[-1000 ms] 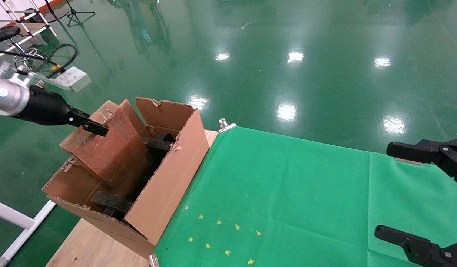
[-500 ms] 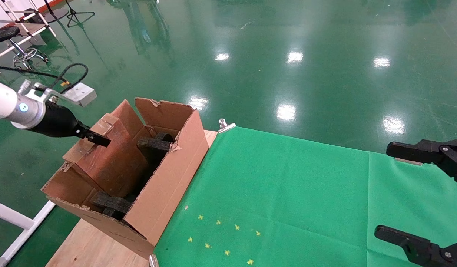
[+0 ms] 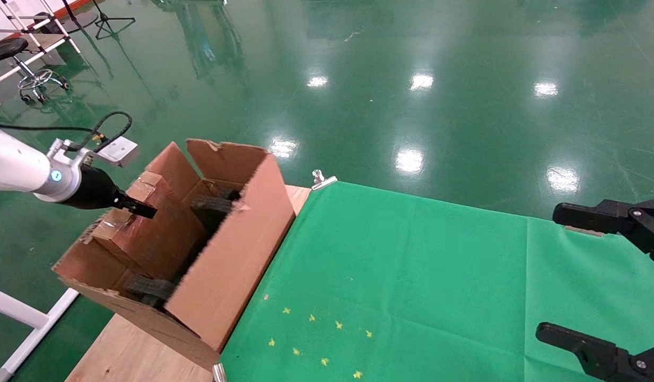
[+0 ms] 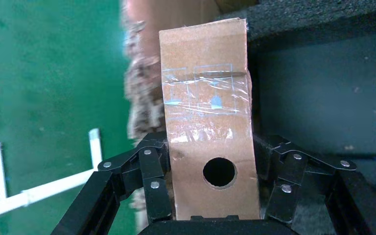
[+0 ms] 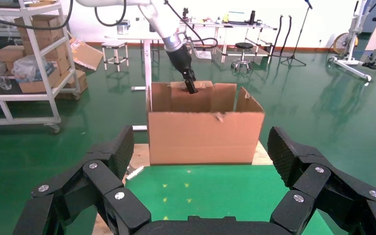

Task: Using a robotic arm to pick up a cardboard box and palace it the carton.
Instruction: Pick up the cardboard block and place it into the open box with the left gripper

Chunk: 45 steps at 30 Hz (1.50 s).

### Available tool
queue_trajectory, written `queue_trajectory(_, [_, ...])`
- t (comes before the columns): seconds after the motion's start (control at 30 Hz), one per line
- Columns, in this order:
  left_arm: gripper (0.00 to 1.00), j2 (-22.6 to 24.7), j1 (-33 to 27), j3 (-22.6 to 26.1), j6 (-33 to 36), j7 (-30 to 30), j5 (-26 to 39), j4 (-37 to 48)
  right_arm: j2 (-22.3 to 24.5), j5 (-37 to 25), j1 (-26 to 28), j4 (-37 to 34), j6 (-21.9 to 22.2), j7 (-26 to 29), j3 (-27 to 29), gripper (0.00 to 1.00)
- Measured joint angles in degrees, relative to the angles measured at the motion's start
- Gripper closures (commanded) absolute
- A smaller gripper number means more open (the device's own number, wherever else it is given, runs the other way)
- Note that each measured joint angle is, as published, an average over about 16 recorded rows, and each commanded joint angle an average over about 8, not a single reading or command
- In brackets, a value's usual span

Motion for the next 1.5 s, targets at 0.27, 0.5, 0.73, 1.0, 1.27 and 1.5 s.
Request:
queue_trajectory(0.27, [1.00,0.9,4.0,-1.2,-3.5,0.1,-1.7,0.4,0.0,0.0,0.0,0.0,0.0,0.0,0.0,0.00])
queue_trajectory(0.5, [1.00,1.4,6.8,-2.5,-4.8,-0.3,-3.6,0.9,0.0,0.0,0.0,0.0,0.0,0.0,0.0,0.00])
queue_trajectory(0.73, [0.60,1.5,9.1,-3.8,-6.6,-1.3,-5.4,1.4,0.0,0.0,0.0,0.0,0.0,0.0,0.0,0.00])
queue_trajectory(1.0, [0.00,1.5,10.4,-4.6,-8.2,-2.1,-6.5,1.6,0.0,0.0,0.0,0.0,0.0,0.0,0.0,0.00])
queue_trajectory(1.27, [0.00,1.5,10.4,-4.6,-8.4,-2.1,-6.5,1.6,0.0,0.0,0.0,0.0,0.0,0.0,0.0,0.00])
queue_trajectory(1.5, [0.00,1.5,10.1,-4.5,-8.2,-2.1,-6.4,1.6,0.0,0.0,0.0,0.0,0.0,0.0,0.0,0.00])
